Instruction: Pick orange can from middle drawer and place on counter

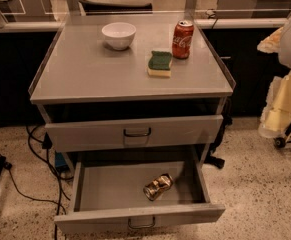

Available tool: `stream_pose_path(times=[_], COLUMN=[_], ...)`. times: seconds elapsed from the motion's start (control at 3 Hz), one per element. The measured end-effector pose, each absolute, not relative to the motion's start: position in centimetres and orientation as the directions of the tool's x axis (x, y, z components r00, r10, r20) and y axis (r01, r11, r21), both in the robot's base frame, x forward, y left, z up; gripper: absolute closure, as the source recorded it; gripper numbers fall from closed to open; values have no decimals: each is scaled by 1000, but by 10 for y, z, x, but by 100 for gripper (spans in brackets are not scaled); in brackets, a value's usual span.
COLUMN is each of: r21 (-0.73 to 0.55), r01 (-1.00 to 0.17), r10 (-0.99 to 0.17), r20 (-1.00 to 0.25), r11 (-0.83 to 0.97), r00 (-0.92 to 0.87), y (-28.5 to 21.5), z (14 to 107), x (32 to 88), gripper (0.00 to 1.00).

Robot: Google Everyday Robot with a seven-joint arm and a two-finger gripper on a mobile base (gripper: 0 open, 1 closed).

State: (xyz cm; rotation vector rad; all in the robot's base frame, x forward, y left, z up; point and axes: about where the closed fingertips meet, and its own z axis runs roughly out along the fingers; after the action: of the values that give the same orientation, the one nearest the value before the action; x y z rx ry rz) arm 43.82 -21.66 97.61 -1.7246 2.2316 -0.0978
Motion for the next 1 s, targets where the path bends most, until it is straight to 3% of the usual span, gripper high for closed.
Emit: stream_pose_path(times=[0.33, 1.0], r21=[-246, -198], r01=[-931, -936], r10=[-952, -915], r20=[-214, -342], r11=[270, 291], r00=[-219, -212], y=[-216, -188], z=[976, 911], x=[439, 440], gripper=[0, 38])
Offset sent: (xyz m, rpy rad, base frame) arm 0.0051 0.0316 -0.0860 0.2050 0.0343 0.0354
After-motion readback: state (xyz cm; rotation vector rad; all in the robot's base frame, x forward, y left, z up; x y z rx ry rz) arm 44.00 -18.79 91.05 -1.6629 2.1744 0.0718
